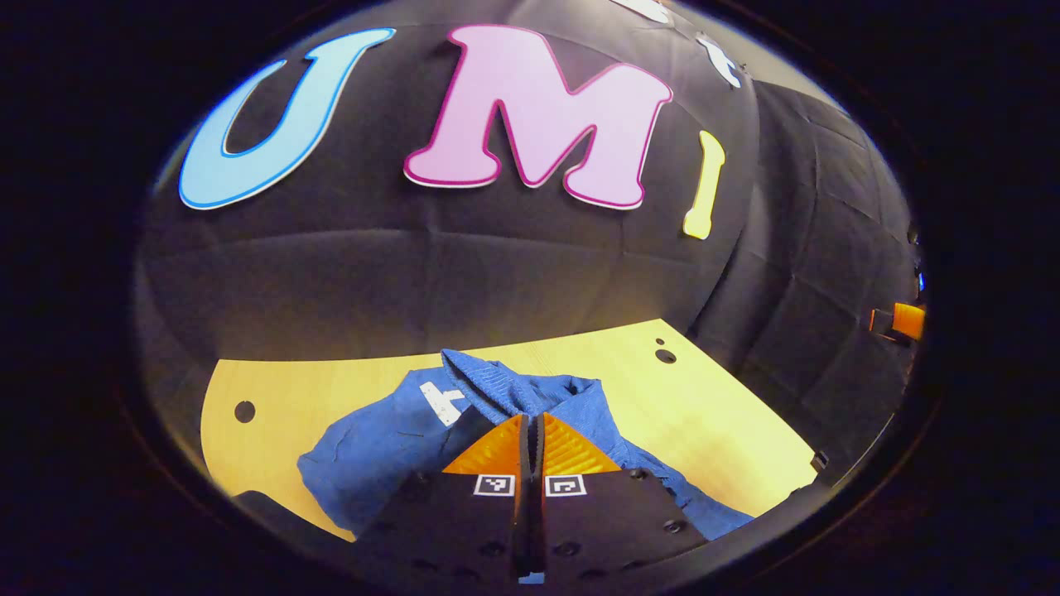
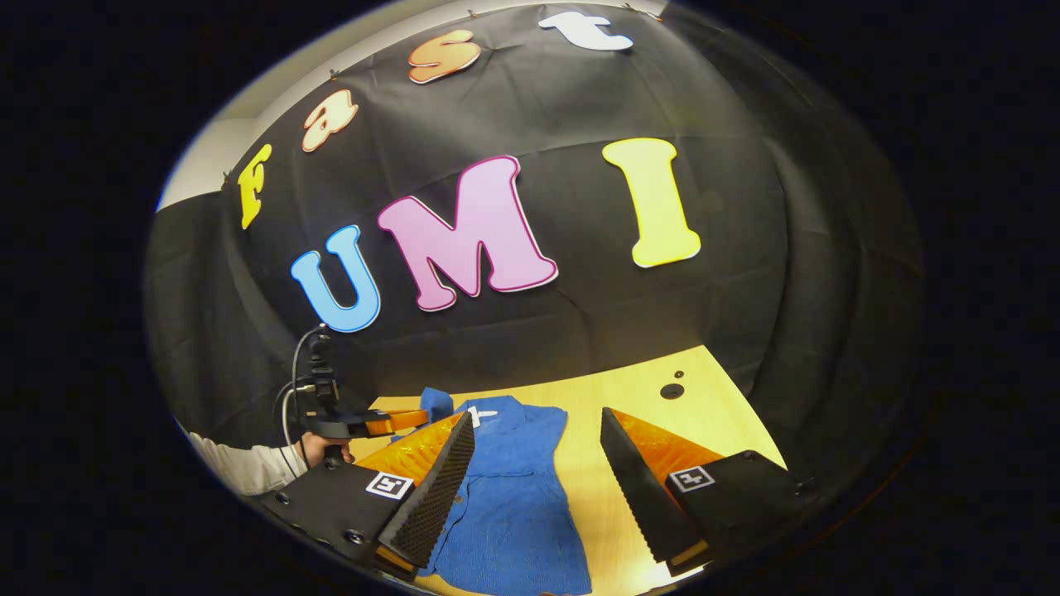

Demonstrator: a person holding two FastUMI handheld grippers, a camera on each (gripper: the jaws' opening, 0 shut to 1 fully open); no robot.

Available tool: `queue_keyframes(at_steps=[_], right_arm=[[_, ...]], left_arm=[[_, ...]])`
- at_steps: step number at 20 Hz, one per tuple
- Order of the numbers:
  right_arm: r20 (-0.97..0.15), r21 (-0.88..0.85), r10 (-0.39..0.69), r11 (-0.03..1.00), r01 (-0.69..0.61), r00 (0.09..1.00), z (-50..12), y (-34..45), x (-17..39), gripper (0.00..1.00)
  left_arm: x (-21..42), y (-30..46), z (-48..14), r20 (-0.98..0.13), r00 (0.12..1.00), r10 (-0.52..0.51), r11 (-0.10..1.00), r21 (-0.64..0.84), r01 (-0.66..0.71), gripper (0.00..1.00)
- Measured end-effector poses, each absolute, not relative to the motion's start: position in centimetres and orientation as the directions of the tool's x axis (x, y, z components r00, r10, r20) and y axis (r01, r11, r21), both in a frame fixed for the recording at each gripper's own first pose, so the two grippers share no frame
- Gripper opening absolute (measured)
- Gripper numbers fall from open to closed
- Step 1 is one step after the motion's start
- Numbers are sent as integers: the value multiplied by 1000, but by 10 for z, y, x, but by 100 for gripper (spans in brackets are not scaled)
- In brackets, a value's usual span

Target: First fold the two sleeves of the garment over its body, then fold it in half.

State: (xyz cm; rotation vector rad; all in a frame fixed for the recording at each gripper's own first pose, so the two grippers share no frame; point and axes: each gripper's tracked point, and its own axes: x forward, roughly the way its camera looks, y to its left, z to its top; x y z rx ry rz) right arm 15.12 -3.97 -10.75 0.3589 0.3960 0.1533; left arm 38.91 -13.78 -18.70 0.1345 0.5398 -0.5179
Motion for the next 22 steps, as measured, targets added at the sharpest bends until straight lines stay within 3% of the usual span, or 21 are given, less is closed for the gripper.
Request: queue_keyframes(at_steps=[2, 7, 9, 10, 13, 14, 18, 22], right_arm=[[-379, 371, 215, 926, -66, 900, -124, -50, 150, 96], [-413, 422, 261, 904, -71, 872, -145, -64, 155, 96], [-428, 426, 266, 902, -66, 864, -158, -67, 159, 96], [-433, 432, 268, 900, -62, 861, -163, -67, 162, 96], [-455, 456, 288, 888, -57, 842, -178, -75, 163, 96], [-461, 456, 291, 888, -58, 839, -183, -77, 162, 96], [-483, 436, 308, 896, -79, 820, -198, -68, 162, 97], [-534, 436, 357, 893, -112, 766, -221, -43, 154, 96]], left_arm=[[391, -153, -220, -617, 688, -382, 853, 52, 520, 0], [402, -204, -285, -727, 603, -327, 829, 85, 552, 0], [397, -232, -291, -723, 563, -401, 803, 19, 595, 3], [385, -253, -285, -710, 519, -475, 781, -69, 621, 10], [376, -295, -273, -637, 498, -589, 740, -176, 650, 75], [377, -301, -269, -619, 510, -598, 740, -181, 648, 84], [356, -266, -241, -613, 569, -548, 802, -192, 566, 85], [310, -173, -225, -651, 644, -402, 896, -134, 424, 85]])
